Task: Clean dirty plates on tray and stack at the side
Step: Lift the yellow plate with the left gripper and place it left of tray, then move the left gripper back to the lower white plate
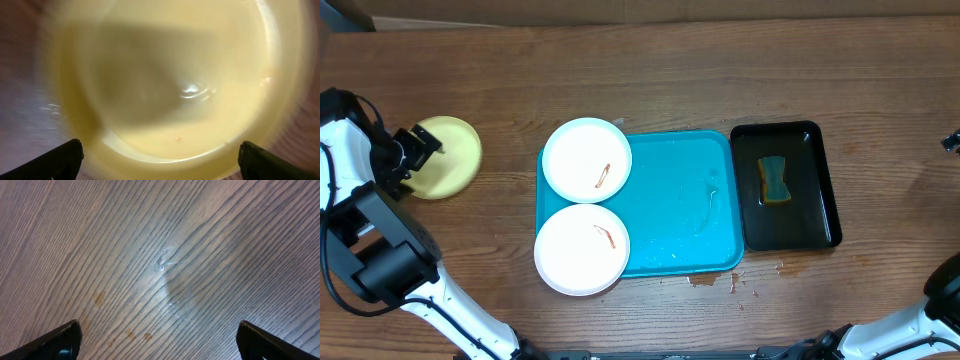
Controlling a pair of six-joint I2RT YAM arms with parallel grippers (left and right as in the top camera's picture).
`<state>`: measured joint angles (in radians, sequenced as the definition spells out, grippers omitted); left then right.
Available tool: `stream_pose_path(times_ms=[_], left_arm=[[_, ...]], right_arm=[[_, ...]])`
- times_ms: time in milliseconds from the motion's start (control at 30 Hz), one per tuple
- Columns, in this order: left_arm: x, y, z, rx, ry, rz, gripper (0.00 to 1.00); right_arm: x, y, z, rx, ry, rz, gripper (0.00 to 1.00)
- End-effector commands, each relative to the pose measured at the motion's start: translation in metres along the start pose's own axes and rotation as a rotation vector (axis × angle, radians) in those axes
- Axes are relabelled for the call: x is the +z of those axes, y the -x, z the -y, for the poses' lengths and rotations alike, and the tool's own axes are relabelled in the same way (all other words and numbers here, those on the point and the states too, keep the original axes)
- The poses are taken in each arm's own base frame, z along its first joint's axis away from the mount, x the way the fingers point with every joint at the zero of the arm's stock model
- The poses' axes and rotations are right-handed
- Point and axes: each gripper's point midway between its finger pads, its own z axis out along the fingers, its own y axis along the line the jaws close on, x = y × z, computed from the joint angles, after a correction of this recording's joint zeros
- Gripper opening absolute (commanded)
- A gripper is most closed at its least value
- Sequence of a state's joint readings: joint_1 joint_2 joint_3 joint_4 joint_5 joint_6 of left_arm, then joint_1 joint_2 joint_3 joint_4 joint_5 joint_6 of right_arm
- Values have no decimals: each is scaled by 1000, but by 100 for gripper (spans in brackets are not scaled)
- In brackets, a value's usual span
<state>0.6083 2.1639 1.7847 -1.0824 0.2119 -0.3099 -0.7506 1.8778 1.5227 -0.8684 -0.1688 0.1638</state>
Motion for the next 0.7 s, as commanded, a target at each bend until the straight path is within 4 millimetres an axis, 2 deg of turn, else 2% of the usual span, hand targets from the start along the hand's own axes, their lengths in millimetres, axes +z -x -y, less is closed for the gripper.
stream_pose_path(times_ms=[0, 67, 200, 333, 433, 667], left_arm=[[-12, -30, 62, 119, -362, -133, 100], [-26, -49, 87, 179, -533, -197, 100], [-48, -87, 111, 284, -715, -312, 99], [-52, -132, 126, 425, -718, -424, 97], [-43, -152, 133, 508, -648, -467, 96], [-29, -198, 162, 653, -563, -548, 82]], right_arm=[[-8, 8, -6, -5, 9, 31, 100], [-8, 8, -6, -5, 9, 31, 100], [-8, 8, -6, -5, 9, 31, 100], [-8, 8, -6, -5, 9, 31, 100], [-8, 8, -6, -5, 9, 31, 100], [-8, 8, -6, -5, 9, 31, 100]])
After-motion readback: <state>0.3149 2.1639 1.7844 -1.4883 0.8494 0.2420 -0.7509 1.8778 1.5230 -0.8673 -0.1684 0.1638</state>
